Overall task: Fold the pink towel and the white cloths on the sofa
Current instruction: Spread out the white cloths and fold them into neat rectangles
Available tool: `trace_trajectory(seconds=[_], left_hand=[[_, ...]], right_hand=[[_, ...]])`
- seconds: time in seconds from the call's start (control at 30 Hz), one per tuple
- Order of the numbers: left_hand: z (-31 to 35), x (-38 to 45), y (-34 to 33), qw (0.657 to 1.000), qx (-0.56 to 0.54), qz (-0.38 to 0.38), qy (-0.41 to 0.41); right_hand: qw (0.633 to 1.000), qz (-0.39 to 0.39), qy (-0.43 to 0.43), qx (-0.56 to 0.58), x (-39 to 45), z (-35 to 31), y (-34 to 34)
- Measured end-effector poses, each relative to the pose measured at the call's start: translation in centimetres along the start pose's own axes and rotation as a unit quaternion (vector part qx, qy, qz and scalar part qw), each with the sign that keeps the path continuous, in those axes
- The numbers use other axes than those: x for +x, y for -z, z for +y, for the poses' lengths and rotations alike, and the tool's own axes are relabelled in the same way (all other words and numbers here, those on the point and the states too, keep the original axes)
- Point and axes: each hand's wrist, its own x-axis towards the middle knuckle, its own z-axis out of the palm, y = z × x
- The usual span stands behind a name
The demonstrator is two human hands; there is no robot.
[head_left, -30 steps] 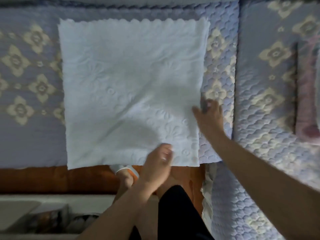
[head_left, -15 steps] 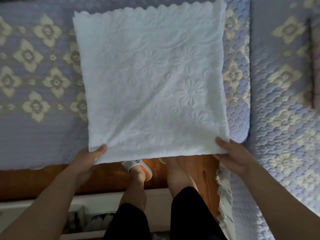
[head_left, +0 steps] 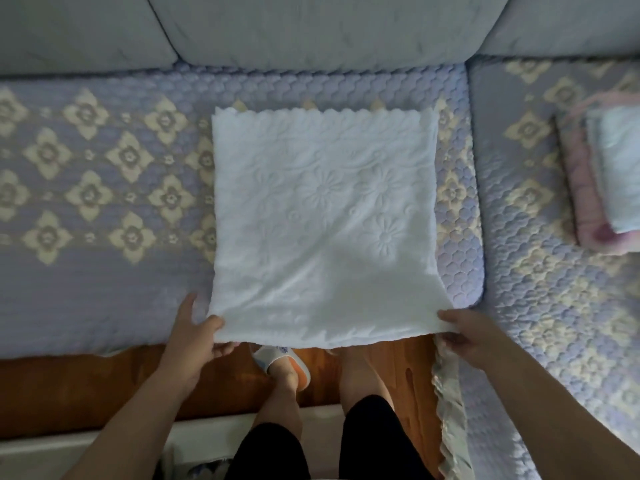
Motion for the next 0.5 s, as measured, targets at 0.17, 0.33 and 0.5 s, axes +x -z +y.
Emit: trace_trajectory(seconds=[0.17,0.33,0.5], left_hand=[[12.5,0.0,0.2,0.982,-0.177,-0.068,-0.012],[24.0,3.1,-3.8,0.959,-0.253,-0.056,-0.119],[23.5,12.1,-9.0,0.952,0.136,0.055,-0.270]], right_hand=[[0.984,-0.097,0.070,0.135,-4.9,-11.6,-1.2],[0.944,-0.147,0.155,0.250,-4.6,-24.1,-5.0],[0.896,0.145,0.345,-0.240,3.4,-25.4,-11.4]])
